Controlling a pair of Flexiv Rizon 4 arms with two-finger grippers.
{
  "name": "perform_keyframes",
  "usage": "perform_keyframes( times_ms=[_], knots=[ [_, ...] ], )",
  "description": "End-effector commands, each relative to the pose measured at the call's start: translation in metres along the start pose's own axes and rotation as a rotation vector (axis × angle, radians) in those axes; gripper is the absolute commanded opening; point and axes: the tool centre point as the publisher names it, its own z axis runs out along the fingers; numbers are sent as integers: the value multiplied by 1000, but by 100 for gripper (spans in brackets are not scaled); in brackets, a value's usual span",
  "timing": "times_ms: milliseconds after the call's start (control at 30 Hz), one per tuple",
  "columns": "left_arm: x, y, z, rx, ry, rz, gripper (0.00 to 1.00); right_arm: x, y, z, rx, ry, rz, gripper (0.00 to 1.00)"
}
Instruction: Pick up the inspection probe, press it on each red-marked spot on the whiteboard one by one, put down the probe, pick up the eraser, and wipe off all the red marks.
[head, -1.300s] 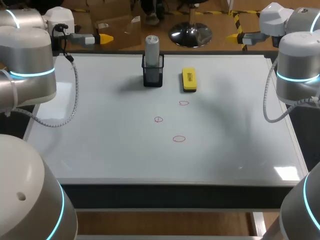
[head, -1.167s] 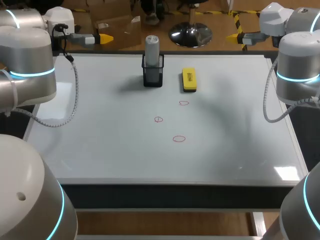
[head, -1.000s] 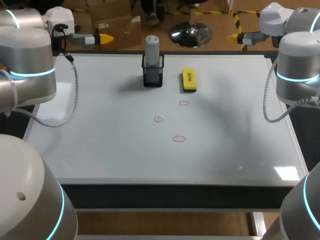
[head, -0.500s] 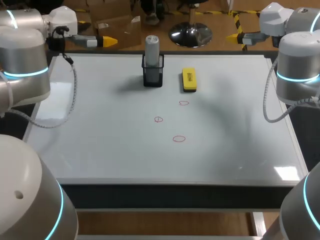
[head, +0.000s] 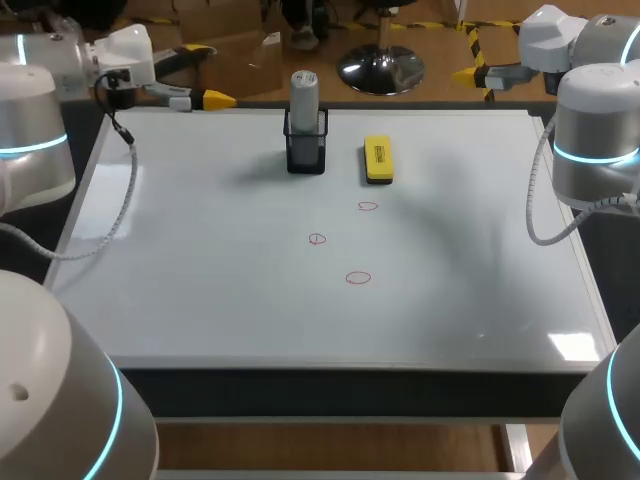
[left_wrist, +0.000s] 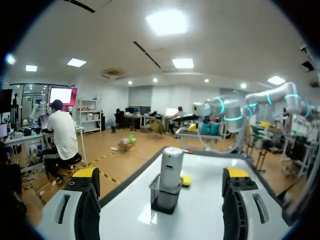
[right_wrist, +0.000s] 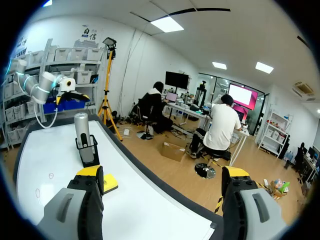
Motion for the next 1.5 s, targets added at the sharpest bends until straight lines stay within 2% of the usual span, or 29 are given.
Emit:
perform_keyframes(
  times_ms=[33, 233, 633, 1033, 1500],
  knots=[
    [-11, 12, 21, 31, 166, -2, 100, 0, 0, 0, 1, 1, 0, 100],
    [-11, 19, 46, 55, 187, -3, 100, 0, 0, 0, 1, 1, 0, 100],
    [-23, 29, 86, 67, 237, 5, 100, 0, 0, 0, 1, 1, 0, 100],
    [-8, 35, 113, 101, 256, -17, 100, 0, 0, 0, 1, 1, 0, 100],
    [18, 39, 137, 64, 226, 9, 100, 0, 0, 0, 1, 1, 0, 100]
  ],
)
